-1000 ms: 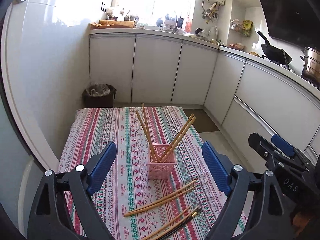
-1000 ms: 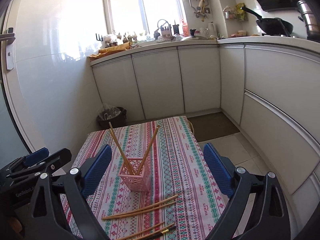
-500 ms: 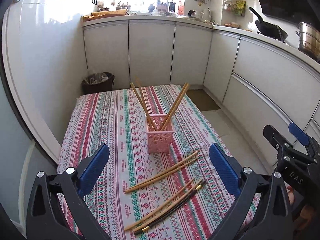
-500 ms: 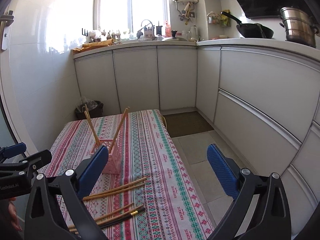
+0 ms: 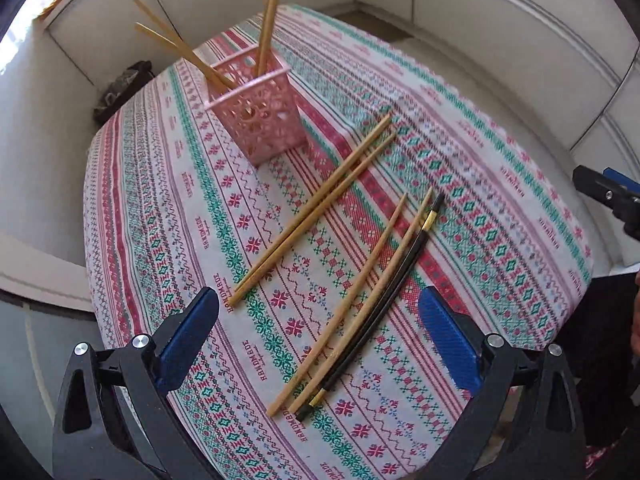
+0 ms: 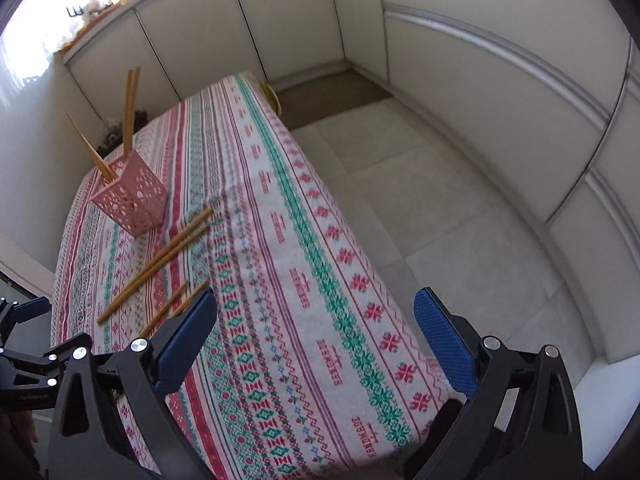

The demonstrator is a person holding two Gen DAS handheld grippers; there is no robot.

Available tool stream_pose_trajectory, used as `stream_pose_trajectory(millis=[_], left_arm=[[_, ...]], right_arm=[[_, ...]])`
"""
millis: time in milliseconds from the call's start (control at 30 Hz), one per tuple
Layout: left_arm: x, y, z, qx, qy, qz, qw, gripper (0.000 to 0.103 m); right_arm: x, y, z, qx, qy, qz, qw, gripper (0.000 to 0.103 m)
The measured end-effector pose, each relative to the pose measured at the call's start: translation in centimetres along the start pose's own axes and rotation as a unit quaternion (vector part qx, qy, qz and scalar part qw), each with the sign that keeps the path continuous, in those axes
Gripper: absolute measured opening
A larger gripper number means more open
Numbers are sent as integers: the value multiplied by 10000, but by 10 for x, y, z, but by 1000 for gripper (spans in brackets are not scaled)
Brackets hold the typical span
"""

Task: Organize utensils
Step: 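Lower the left gripper over the pile and close on a wooden chopstick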

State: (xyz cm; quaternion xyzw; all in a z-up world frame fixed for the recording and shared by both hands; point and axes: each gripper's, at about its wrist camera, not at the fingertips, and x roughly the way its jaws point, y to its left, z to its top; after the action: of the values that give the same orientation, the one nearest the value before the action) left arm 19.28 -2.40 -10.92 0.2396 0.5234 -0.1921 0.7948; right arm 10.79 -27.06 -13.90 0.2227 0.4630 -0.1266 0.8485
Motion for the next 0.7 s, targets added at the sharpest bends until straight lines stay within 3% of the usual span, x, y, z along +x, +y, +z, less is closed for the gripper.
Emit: stream_pose_trajectory(millis=[133, 233, 267, 367, 533, 700], left_arm=[[24, -5, 19, 166, 266, -27, 9995, 96], [37, -11, 37, 254, 425, -334, 9982, 95], [41, -14, 42, 272, 520, -520, 9969, 91], [62, -18, 55, 96, 995, -1075, 9892, 64], [78, -24, 65, 208, 1190, -983, 9878, 50], [85, -29, 66, 296, 1261, -1006, 9865, 30]], right_arm=[[6, -13, 3, 375, 272, 209, 9987, 96], [19, -20, 3, 682, 614, 431, 9949, 96], [23, -22, 4, 767, 743, 506, 9930, 96], [32, -28, 4, 1017, 1000, 703, 9873, 96], [37, -29, 5, 1156, 1194, 922, 9818, 96], [41, -28, 4, 1159, 1326, 973, 9796, 96]])
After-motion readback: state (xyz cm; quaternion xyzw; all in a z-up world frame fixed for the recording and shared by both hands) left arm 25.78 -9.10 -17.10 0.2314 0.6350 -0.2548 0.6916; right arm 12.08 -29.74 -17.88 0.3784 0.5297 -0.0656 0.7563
